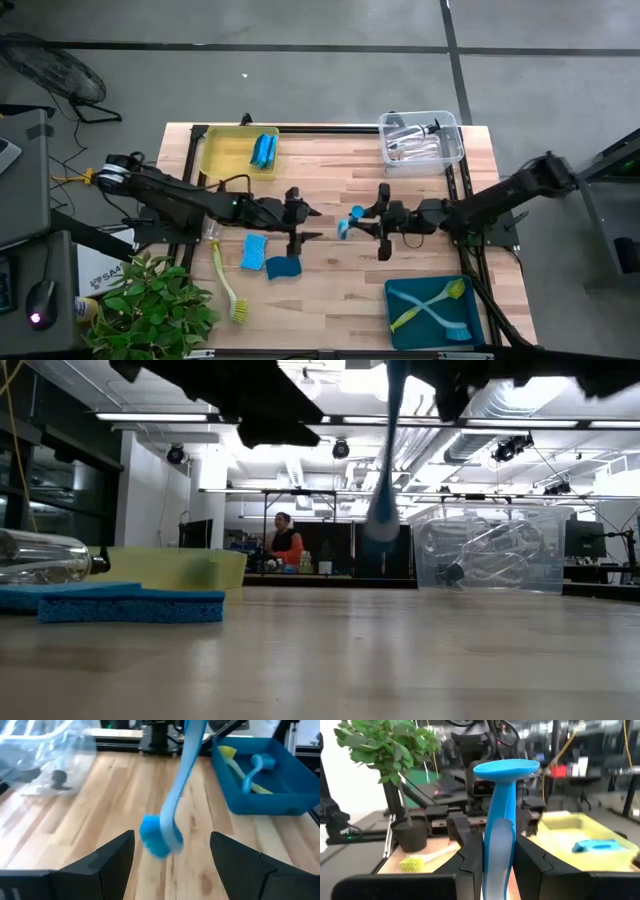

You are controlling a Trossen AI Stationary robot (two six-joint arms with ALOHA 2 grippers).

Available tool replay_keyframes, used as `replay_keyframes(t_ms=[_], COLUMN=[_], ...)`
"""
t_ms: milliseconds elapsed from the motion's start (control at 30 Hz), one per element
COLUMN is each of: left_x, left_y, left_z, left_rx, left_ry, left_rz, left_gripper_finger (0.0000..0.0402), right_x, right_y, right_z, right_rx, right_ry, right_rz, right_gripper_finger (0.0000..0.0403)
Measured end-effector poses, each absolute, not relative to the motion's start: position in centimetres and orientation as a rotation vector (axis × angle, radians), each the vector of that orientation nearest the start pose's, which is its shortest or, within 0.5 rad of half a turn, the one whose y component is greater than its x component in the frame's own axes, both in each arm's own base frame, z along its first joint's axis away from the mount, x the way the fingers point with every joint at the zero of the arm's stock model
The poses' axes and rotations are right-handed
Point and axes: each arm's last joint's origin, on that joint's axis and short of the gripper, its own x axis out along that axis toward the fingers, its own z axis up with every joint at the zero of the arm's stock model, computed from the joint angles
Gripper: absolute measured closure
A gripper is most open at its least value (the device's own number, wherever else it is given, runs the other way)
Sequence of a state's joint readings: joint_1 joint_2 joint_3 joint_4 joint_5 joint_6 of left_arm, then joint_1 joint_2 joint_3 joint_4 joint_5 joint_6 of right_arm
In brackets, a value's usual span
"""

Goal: Pick & Place Kitchen Sink Supplies
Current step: Put the blue dish brush into the blue bin

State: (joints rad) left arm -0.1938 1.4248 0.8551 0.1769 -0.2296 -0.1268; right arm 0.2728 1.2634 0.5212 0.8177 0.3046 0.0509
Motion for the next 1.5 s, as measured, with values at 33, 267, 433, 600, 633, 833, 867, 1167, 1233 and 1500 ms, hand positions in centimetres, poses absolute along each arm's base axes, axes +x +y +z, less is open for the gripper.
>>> replay_keyframes(t_ms=[33, 267, 433, 600, 633, 833, 867, 1167, 1233, 1500], left_x=[30.1, 28.6, 28.0, 27.8, 27.8, 27.8, 27.8, 27.8, 27.8, 27.8], left_y=[-5.4, -7.3, -8.4, -8.7, -8.7, -8.7, -8.7, -8.7, -8.7, -8.7], left_z=[24.8, 25.8, 25.6, 25.5, 25.5, 25.5, 25.5, 25.5, 25.5, 25.5], left_rx=[-0.044, -0.001, 0.045, 0.052, 0.048, 0.030, 0.026, 0.002, -0.013, -0.036], left_ry=[0.386, 0.379, 0.395, 0.395, 0.395, 0.394, 0.394, 0.390, 0.389, 0.386], left_rz=[0.073, 0.120, 0.177, 0.206, 0.207, 0.209, 0.210, 0.215, 0.218, 0.222], left_gripper_finger=[0.0145, 0.0145, 0.0145, 0.0145, 0.0145, 0.0145, 0.0145, 0.0145, 0.0145, 0.0145], right_x=[24.6, 22.0, 20.3, 18.9, 18.7, 18.3, 18.4, 20.2, 20.5, 20.1], right_y=[6.0, 6.9, 8.6, 10.3, 10.6, 12.2, 12.5, 15.0, 15.5, 17.3], right_z=[24.9, 30.8, 34.2, 38.0, 38.7, 40.3, 40.1, 35.1, 33.7, 28.6], right_rx=[0.077, 0.107, 0.104, 0.132, 0.138, 0.219, 0.241, 0.406, 0.459, 0.665], right_ry=[-0.051, 0.237, 0.422, 0.499, 0.511, 0.667, 0.706, 1.022, 1.072, 1.203], right_rz=[-0.035, -0.012, -0.010, 0.037, 0.046, 0.101, 0.107, 0.038, -0.006, -0.136], right_gripper_finger=[0.0331, 0.0331, 0.0331, 0.0331, 0.0331, 0.0331, 0.0331, 0.0331, 0.0331, 0.0331])
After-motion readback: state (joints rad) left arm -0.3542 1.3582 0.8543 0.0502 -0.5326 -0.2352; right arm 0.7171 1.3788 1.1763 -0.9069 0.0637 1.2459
